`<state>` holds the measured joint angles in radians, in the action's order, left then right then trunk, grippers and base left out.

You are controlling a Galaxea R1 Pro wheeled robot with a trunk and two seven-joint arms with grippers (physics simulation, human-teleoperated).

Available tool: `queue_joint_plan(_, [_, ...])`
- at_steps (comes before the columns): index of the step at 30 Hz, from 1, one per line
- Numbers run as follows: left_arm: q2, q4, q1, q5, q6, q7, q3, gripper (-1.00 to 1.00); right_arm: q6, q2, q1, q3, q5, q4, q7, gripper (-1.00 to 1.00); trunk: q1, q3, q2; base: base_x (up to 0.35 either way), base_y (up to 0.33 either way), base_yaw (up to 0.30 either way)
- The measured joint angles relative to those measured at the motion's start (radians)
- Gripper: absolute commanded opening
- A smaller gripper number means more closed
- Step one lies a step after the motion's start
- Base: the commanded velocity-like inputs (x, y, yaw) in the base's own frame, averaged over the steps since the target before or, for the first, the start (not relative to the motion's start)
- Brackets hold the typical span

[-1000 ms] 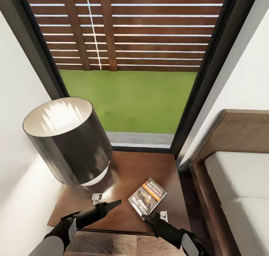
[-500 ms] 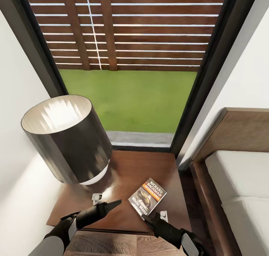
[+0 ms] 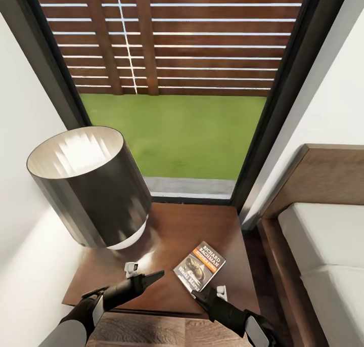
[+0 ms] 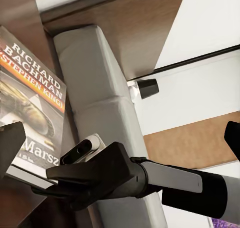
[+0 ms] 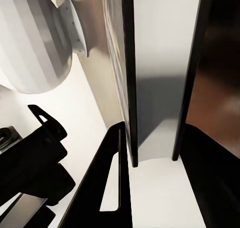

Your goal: In the bedroom, move the book from the bed onto either nightstand, and place the two sandals side by side next to the bed.

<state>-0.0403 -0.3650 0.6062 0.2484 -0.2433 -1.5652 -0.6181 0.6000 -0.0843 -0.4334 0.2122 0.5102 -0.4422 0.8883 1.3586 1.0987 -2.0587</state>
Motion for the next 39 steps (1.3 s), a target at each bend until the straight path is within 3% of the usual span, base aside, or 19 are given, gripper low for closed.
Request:
queue_joint_plan(5, [0.000,0.000,0.000,0.000,0.000,0.000,0.000,1.00,-0.001,0.000,0.000,0.001,-0.001,0.000,0.000,-1.00,0.000,0.000,0.000,0.000,0.000,0.000])
queue_joint_plan(7, [0.000,0.000,0.000,0.000,0.000,0.000,0.000,1.00,0.016,0.000,0.000,-0.006,0.033,-0.003,0.006,-1.00,0.007,0.006,-0.014,0.000,0.000,0.000])
queue_joint_plan(28, [0.000,0.000,0.000,0.000,0.001,0.000,0.000,1.00,0.016,-0.001,0.000,-0.005,0.035,-0.003,0.007,-1.00,0.008,0.006,-0.014,0.000,0.000,0.000])
queue_joint_plan(29, [0.000,0.000,0.000,0.000,0.001,0.000,0.000,1.00,0.016,-0.001,0.000,-0.005,0.035,-0.003,0.006,1.00,0.008,0.006,-0.014,0.000,0.000,0.000])
queue_joint_plan(30, [0.000,0.000,0.000,0.000,0.001,0.000,0.000,1.00,-0.001,-0.001,0.000,0.001,-0.003,0.000,0.000,1.00,0.008,0.006,-0.014,0.000,0.000,0.000])
queue_joint_plan(39, [0.000,0.000,0.000,0.000,0.001,0.000,0.000,1.00,-0.002,-0.001,0.001,0.001,-0.004,-0.001,0.000,1.00,0.008,0.006,-0.014,0.000,0.000,0.000])
